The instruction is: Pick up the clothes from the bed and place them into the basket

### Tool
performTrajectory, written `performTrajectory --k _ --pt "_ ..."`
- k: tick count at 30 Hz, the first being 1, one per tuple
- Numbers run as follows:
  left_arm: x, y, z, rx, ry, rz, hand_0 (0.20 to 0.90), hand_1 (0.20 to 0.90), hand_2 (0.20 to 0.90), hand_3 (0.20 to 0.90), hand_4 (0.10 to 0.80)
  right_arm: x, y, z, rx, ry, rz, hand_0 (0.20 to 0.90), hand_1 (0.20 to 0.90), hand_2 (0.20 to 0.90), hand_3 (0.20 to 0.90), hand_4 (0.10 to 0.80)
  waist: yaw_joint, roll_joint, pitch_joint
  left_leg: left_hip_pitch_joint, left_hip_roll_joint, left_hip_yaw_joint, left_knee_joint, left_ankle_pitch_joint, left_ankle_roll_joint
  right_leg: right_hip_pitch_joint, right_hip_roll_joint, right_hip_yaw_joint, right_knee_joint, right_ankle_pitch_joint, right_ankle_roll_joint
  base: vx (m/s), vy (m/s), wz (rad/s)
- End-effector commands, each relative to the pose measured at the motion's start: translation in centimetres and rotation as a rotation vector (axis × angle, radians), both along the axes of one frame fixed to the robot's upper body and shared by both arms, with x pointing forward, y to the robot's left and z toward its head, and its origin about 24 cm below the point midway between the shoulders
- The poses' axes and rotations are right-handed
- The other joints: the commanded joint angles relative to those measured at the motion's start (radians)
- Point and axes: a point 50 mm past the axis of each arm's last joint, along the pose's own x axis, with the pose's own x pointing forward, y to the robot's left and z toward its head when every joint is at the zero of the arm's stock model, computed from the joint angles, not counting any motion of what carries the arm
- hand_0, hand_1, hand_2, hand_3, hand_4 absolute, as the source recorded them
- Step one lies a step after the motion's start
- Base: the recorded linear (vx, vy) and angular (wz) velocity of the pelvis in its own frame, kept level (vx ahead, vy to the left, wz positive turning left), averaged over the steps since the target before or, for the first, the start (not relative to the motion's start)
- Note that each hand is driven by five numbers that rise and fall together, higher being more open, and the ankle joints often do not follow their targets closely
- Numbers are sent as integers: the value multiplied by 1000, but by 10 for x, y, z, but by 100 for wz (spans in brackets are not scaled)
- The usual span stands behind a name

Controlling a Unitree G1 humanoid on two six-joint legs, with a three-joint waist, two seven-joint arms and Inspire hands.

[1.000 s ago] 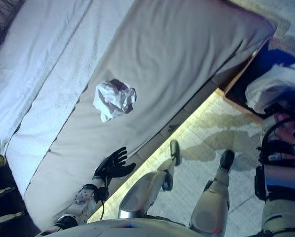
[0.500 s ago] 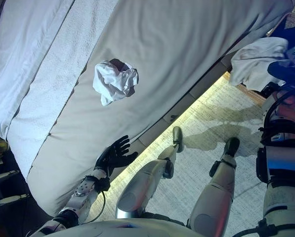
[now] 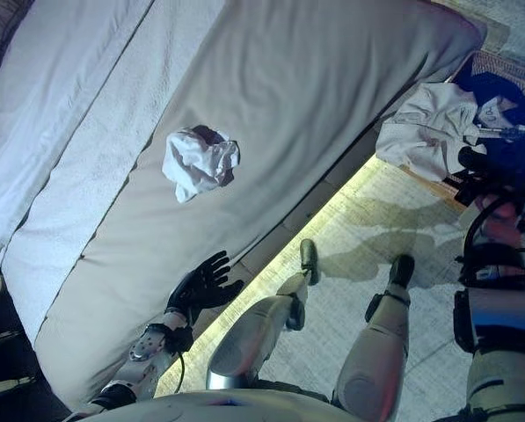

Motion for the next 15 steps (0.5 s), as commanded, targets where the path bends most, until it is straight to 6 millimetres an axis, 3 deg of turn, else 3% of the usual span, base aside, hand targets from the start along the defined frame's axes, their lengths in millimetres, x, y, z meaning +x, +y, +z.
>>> performTrajectory --k 1,2,3,5,6,7,8,11,13,15 --pt "-5 29 -1 86 11 64 900 900 900 900 800 4 18 9 -118 -86 155 900 900 900 900 800 26 -80 -106 51 49 30 66 -84 -59 123 66 -53 -107 12 -80 104 -139 33" --pt "-7 30 -2 99 26 64 900 900 900 900 800 3 24 -3 -112 -59 194 900 900 900 900 800 31 -95 -120 69 52 49 57 -84 -61 160 66 -77 -130 15 -77 203 -256 44" --pt "-7 33 -5 143 48 39 900 900 900 900 800 1 35 -18 -117 1 274 900 900 900 900 800 33 -114 -141 99 66 132 30 -74 -66 222 67 -137 -155 13 -74 213 -262 46" --pt "-6 36 -6 213 68 -25 900 900 900 900 800 -5 45 -36 -118 47 323 900 900 900 900 800 39 -144 -158 106 77 197 24 -62 -70 268 66 -196 -166 10 -71 285 -206 84" --pt "-9 37 -9 248 90 -56 900 900 900 900 800 -7 47 -42 -120 71 354 900 900 900 900 800 46 -167 -176 123 72 179 17 -80 -74 291 70 -190 -169 -14 -61 221 -65 106" --pt "-10 38 -9 260 98 -67 900 900 900 900 800 -8 48 -43 -122 75 368 900 900 900 900 800 49 -169 -174 114 74 190 25 -65 -62 289 68 -210 -169 5 -70 345 19 105" --pt "-21 40 -17 310 153 -94 900 900 900 900 800 -5 53 -46 -118 104 411 900 900 900 900 800 62 -196 -199 127 67 165 28 -72 -53 315 77 -206 -176 5 -65 259 90 69" --pt "-41 48 -29 323 245 -49 900 900 900 900 800 -8 57 -56 -121 163 447 900 900 900 900 800 89 -224 -245 174 58 120 17 -90 -30 357 80 -201 -160 -13 -62 384 113 51" --pt "-50 57 -32 340 285 -42 900 900 900 900 800 -18 56 -71 -107 205 460 900 900 900 900 800 106 -246 -269 197 48 100 29 -106 -6 367 66 -195 -86 -3 -49 369 129 64" --pt "-54 63 -33 346 306 -36 900 900 900 900 800 -25 56 -83 -107 248 489 900 900 900 900 800 117 -262 -280 209 31 86 46 -122 26 355 29 -169 68 48 -29 322 194 58"
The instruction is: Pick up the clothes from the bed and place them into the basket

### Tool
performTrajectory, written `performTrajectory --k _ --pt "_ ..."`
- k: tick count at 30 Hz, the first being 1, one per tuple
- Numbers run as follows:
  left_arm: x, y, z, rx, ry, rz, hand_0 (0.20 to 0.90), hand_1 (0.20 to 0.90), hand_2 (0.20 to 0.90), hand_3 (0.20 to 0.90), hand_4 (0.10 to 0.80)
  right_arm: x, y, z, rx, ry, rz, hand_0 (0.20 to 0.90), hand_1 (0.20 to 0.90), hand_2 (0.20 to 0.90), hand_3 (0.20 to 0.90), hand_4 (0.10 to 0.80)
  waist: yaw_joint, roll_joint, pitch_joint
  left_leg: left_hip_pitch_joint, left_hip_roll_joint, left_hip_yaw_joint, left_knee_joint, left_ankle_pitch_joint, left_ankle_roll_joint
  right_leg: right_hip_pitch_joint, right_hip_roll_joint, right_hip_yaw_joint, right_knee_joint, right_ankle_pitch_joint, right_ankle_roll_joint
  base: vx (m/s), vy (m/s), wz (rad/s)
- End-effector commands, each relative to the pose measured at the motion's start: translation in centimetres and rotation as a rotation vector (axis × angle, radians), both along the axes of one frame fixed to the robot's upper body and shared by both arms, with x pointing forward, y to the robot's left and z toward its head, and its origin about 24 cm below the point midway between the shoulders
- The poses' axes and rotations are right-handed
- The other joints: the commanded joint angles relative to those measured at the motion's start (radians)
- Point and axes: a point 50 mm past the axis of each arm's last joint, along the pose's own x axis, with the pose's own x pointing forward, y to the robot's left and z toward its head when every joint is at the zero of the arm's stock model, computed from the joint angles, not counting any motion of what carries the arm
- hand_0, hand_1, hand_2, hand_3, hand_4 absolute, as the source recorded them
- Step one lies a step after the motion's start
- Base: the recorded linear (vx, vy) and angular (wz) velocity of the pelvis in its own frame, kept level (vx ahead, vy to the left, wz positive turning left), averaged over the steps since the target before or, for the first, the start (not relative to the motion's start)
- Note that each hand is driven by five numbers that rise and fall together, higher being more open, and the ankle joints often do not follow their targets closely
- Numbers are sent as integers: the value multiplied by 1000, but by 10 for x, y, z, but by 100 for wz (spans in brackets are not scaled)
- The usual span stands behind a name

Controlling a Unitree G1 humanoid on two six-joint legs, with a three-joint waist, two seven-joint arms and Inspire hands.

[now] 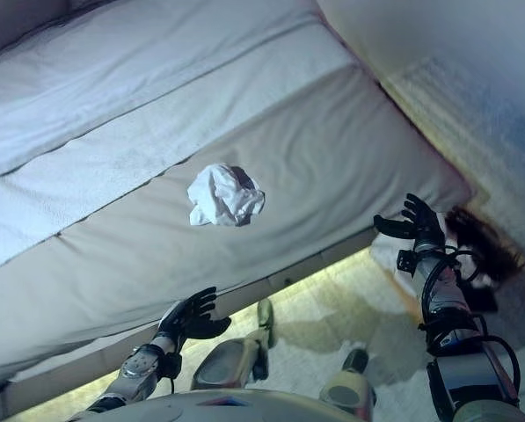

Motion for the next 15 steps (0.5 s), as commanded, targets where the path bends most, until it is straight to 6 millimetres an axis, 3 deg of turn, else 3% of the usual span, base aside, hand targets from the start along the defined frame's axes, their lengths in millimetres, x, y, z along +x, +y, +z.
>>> performTrajectory --k 1,2,3,4,5,6,7,9,12,15 --pt "-8 29 4 80 17 1 900 900 900 900 800 4 -6 16 -108 -60 101 900 900 900 900 800 50 -22 -79 7 -36 -1 57 -90 15 -163 -45 145 404 95 10 256 198 78" --pt "-8 30 4 81 18 -2 900 900 900 900 800 4 -5 14 -119 -51 117 900 900 900 900 800 52 -23 -79 13 -38 -6 58 -93 24 -174 -55 162 456 120 18 328 205 100" --pt "-8 33 5 87 22 -17 900 900 900 900 800 2 -3 10 -139 -8 162 900 900 900 900 800 55 -15 -81 31 -35 -28 57 -105 48 -212 -73 224 605 177 34 260 99 73" --pt "-8 35 6 92 26 -18 900 900 900 900 800 0 -3 6 -156 26 183 900 900 900 900 800 52 -14 -82 43 -32 -41 52 -111 57 -236 -63 269 652 190 39 238 66 65" --pt "-8 36 6 91 28 -14 900 900 900 900 800 0 -2 5 -169 34 194 900 900 900 900 800 51 -14 -83 47 -32 -46 50 -113 59 -244 -59 282 661 194 40 171 -42 63" --pt "-7 37 6 96 31 -9 900 900 900 900 800 0 2 1 -223 70 249 900 900 900 900 800 42 -14 -86 57 -24 -69 40 -115 60 -269 -24 314 644 205 36 229 -139 69" --pt "-6 40 7 105 34 -2 900 900 900 900 800 0 6 -3 -307 107 314 900 900 900 900 800 28 -28 -83 73 -29 -107 28 -115 59 -294 22 359 577 183 27 306 -271 77" --pt "0 42 11 132 22 -40 900 900 900 900 800 0 6 -4 -407 133 339 900 900 900 900 800 10 -74 -72 77 -43 -177 27 -129 45 -289 81 418 303 171 16 333 -427 78" --pt "7 45 15 154 0 -27 900 900 900 900 800 2 7 -3 -473 142 328 900 900 900 900 800 -11 -115 -58 71 -58 -231 33 -154 42 -316 102 444 110 214 26 223 -369 85" --pt "26 52 28 188 -67 -21 900 900 900 900 800 19 15 9 -558 99 288 900 900 900 900 800 -1 -142 -13 1 -56 -279 95 -179 43 -353 120 470 91 188 16 -5 -278 117"
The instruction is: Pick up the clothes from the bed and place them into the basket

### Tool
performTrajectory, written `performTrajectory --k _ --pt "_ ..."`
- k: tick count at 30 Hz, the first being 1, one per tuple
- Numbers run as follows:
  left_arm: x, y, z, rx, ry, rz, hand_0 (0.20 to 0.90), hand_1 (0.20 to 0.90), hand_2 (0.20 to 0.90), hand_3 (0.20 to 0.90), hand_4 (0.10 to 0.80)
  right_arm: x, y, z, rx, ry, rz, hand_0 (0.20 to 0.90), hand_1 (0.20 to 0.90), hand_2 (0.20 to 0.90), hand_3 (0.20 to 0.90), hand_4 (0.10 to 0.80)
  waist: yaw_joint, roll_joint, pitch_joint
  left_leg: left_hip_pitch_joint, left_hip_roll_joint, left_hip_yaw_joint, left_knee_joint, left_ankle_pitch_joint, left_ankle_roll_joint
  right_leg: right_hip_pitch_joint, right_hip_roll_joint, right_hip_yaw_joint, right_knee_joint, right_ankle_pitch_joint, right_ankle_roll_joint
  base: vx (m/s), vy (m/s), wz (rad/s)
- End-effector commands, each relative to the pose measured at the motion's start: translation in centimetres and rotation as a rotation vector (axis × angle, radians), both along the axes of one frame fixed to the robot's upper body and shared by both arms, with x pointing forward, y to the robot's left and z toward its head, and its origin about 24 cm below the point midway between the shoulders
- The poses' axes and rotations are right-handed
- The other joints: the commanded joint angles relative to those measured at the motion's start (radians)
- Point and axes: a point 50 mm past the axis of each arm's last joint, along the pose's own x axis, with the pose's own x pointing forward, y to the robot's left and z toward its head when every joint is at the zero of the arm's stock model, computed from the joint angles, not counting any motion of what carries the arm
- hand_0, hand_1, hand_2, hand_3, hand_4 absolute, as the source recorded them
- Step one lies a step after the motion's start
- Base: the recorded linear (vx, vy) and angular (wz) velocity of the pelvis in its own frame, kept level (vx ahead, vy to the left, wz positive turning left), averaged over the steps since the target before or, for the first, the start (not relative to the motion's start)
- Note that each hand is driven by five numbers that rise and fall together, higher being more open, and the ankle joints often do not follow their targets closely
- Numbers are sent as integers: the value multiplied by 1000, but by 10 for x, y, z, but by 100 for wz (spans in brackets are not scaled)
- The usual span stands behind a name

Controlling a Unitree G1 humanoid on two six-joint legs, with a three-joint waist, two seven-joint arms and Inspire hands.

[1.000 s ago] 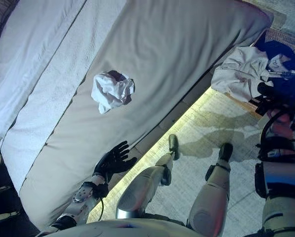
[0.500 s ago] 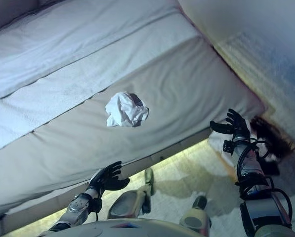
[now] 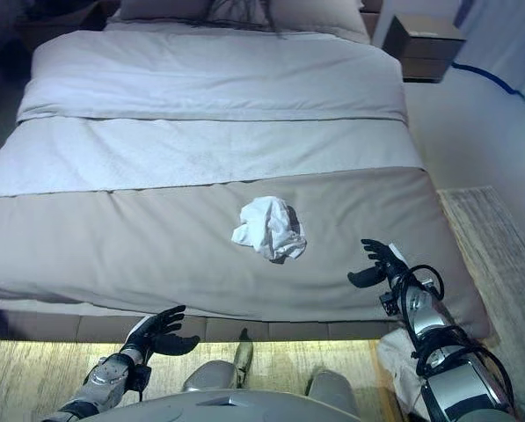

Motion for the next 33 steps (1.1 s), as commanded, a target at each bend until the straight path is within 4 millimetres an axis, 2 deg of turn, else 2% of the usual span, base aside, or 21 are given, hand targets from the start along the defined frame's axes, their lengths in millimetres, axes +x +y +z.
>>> performTrajectory --k 1,2,5,7,10,15,19,23,26,31,33 --pt "29 8 22 47 -142 -21 900 900 900 900 800 59 -12 72 -122 -326 -63 900 900 900 900 800 59 -31 42 -61 9 75 74 -80 -45 -43 23 4 56 139 -15 -15 -191 111" --pt "31 8 24 46 -149 -17 900 900 900 900 800 63 -11 76 -130 -335 -66 900 900 900 900 800 65 -34 48 -81 7 75 94 -81 -48 -36 25 -9 51 125 -18 -61 -172 78" --pt "44 7 32 21 -199 -20 900 900 900 900 800 81 -19 108 -169 -430 -92 900 900 900 900 800 95 -29 91 -158 4 78 139 -72 -66 -26 19 -50 12 105 -36 -135 -101 21" --pt "55 3 38 13 -236 -40 900 900 900 900 800 100 -21 147 -238 -543 -74 900 900 900 900 800 115 -11 132 -220 5 79 150 -55 -80 -63 13 -77 6 114 -39 -207 -75 19" --pt "62 -2 43 -2 -274 -58 900 900 900 900 800 116 -16 190 -321 -656 -14 900 900 900 900 800 127 16 176 -291 0 65 164 -36 -86 -141 10 -96 30 118 -49 -131 -12 23" --pt "69 -8 51 -55 -350 -41 900 900 900 900 800 131 5 238 -448 -819 97 900 900 900 900 800 144 48 219 -380 -17 49 217 -28 -86 -235 17 -106 87 104 -67 -18 11 9" --pt "78 -12 64 -88 -418 -55 900 900 900 900 800 136 29 268 -472 -953 203 900 900 900 900 800 161 52 249 -453 -36 36 269 -33 -85 -295 20 -116 129 91 -75 -19 -46 8" --pt "84 -9 74 -97 -462 -56 900 900 900 900 800 140 38 280 -478 -931 254 900 900 900 900 800 175 53 277 -526 -52 27 339 -41 -84 -345 21 -132 173 80 -82 -1 -45 13" --pt "87 -5 80 -97 -488 -50 900 900 900 900 800 143 41 281 -453 -902 289 900 900 900 900 800 184 55 293 -570 -58 25 381 -47 -81 -376 20 -139 205 68 -87 -5 -36 9" --pt "96 -2 90 -104 -524 -45 900 900 900 900 800 148 42 276 -429 -788 324 900 900 900 900 800 197 75 317 -651 -60 15 441 -45 -78 -448 8 -143 272 45 -95 -8 -29 5" --pt "98 -1 92 -96 -526 -44 900 900 900 900 800 151 40 266 -444 -681 329 900 900 900 900 800 202 82 317 -686 -61 10 457 -43 -76 -481 8 -142 293 38 -97 -2 -58 5"
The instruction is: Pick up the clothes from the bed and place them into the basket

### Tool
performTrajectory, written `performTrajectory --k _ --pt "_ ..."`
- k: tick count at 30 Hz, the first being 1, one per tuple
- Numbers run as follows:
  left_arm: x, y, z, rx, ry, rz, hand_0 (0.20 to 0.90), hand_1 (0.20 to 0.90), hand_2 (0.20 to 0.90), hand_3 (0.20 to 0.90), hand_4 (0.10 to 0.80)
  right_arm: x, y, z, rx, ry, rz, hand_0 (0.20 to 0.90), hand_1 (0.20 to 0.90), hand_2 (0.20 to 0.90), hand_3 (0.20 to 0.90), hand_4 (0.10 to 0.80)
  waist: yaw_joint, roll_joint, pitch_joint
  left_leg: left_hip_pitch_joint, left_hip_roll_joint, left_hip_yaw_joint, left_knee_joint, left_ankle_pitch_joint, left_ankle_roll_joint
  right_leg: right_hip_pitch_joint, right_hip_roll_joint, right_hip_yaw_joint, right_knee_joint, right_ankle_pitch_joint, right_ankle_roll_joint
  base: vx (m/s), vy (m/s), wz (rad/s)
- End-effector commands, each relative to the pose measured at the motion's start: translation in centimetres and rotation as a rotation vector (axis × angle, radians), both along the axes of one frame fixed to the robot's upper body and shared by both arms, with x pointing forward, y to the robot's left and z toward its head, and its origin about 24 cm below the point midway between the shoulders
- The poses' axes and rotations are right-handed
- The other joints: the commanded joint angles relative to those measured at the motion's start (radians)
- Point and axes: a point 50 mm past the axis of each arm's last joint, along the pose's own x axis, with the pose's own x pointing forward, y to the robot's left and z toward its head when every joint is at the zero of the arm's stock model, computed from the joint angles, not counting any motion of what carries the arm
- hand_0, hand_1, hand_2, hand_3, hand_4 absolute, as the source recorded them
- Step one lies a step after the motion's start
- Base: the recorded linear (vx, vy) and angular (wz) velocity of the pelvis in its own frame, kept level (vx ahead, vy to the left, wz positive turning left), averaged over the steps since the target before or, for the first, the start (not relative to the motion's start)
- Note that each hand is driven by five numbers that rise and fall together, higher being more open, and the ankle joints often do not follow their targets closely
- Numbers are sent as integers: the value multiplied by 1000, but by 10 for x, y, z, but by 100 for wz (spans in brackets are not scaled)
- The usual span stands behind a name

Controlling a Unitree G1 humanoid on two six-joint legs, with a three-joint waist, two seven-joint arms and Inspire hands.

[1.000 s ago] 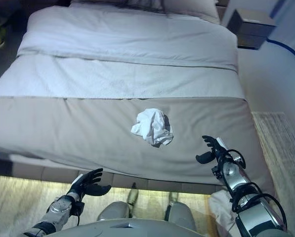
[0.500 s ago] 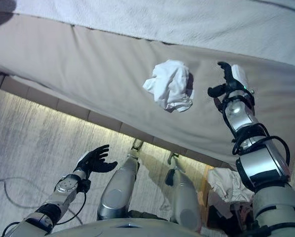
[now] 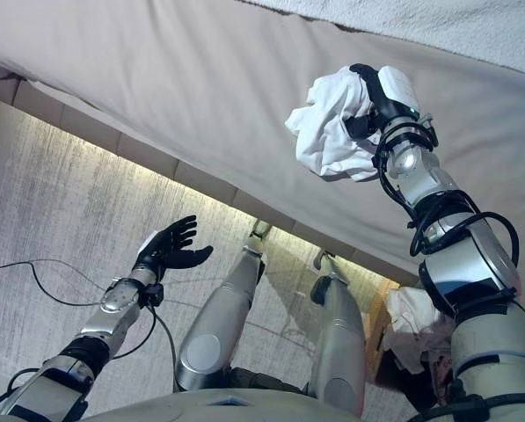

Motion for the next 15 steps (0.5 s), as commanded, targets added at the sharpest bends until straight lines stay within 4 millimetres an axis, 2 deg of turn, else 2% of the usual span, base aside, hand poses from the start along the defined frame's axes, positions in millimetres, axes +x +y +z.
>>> performTrajectory --k 1,2,3,4,5,6,7,8,10,11,12,14,15 --pt "-10 14 8 16 -47 6 900 900 900 900 800 0 -7 15 -69 46 20 900 900 900 900 800 21 31 -9 -99 -26 74 66 13 94 -33 19 -18 98 -10 -3 73 -78 5" --pt "-9 15 10 17 -53 5 900 900 900 900 800 1 -8 8 -82 93 17 900 900 900 900 800 27 37 -10 -107 -20 69 83 -21 96 -45 24 -8 124 -45 6 -19 -50 5" --pt "-9 16 12 12 -59 6 900 900 900 900 800 1 -9 6 -65 129 22 900 900 900 900 800 25 42 -9 -133 -24 68 71 21 96 -66 20 -20 114 -16 -8 -24 -49 12" --pt "-9 15 13 6 -63 2 900 900 900 900 800 1 -10 4 -51 157 30 900 900 900 900 800 28 51 -9 -141 -27 63 67 26 96 -74 20 -23 114 -20 -11 -20 -21 11" --pt "-11 14 12 5 -60 2 900 900 900 900 800 1 -9 2 -49 165 33 900 900 900 900 800 32 57 -9 -129 -24 62 77 -11 96 -68 26 -13 131 -53 -2 -19 -22 8" --pt "-12 16 13 8 -63 -1 900 900 900 900 800 1 -10 3 -37 160 27 832 832 832 820 720 32 61 -9 -148 -27 59 61 32 97 -85 25 -27 120 -25 -16 -10 -13 4" --pt "-13 17 13 11 -60 0 900 900 900 900 800 1 -12 5 -38 146 18 420 420 420 340 240 36 65 -9 -145 -24 57 56 35 95 -82 31 -32 131 -36 -22 -90 12 17" --pt "-15 18 12 14 -58 1 900 900 900 900 800 1 -13 5 -36 138 9 300 300 300 200 100 37 66 -9 -142 -24 55 55 36 94 -79 34 -33 130 -37 -25 13 -6 25" --pt "-18 19 11 17 -56 5 900 900 900 900 800 0 -18 3 -15 130 -9 300 300 300 200 100 38 66 -9 -136 -23 51 50 36 93 -68 37 -38 123 -37 -27 61 -40 4" --pt "-19 19 10 17 -52 5 900 900 900 900 800 -1 -19 1 -12 128 -20 300 300 300 200 100 40 65 -9 -117 -20 50 59 -2 92 -52 42 -28 134 -69 -17 13 -43 -44" --pt "-19 19 11 18 -58 3 900 900 900 900 800 -1 -23 0 6 109 -46 300 300 300 200 100 39 66 -9 -127 -22 48 43 37 91 -53 39 -44 108 -34 -29 10 -39 -10" --pt "-18 20 12 17 -61 0 900 900 900 900 800 -3 -29 -2 52 87 -86 300 300 300 200 100 37 64 -9 -112 -21 47 32 39 89 -30 40 -50 89 -30 -29 6 -31 31" --pt "-19 20 11 16 -58 1 900 900 900 900 800 -3 -30 -4 55 88 -91 300 300 300 200 100 39 64 -9 -93 -18 47 41 2 88 -16 45 -38 101 -61 -19 0 -22 8"
